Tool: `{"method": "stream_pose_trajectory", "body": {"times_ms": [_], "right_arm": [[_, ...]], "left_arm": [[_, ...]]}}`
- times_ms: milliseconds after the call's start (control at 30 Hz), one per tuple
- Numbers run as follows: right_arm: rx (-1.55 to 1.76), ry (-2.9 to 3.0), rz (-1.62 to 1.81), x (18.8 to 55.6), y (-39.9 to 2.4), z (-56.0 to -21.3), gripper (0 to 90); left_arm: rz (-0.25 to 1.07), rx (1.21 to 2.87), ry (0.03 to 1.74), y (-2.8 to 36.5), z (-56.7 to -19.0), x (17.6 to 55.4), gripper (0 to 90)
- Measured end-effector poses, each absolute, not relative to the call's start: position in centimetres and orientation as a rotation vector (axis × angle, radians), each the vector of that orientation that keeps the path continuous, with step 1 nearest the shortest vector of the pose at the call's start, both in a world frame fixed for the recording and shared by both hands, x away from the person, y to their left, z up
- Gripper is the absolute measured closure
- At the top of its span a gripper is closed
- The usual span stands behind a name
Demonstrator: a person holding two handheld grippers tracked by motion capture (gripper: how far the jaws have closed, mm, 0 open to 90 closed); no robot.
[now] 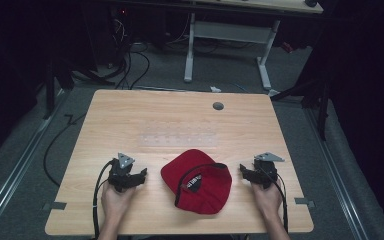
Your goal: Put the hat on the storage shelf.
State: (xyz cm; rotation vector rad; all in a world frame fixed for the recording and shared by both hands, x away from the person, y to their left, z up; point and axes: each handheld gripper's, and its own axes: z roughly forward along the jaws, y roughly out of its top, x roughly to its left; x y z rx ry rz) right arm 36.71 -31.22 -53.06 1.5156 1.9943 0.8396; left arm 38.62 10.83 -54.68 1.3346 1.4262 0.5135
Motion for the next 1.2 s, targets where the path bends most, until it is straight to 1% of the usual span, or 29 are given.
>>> {"method": "stream_pose_trajectory", "body": {"times_ms": [967,1200], "right_arm": [[1.516,1.994,0.841,36.72,-31.21,-53.05,35.5],[1.525,1.99,0.859,36.71,-31.5,-53.02,39.3]], "left_arm": [[0.515,1.335,1.426,10.81,-54.69,38.61,28.8],[0.514,1.336,1.426,10.82,-54.69,38.61,28.8]]}}
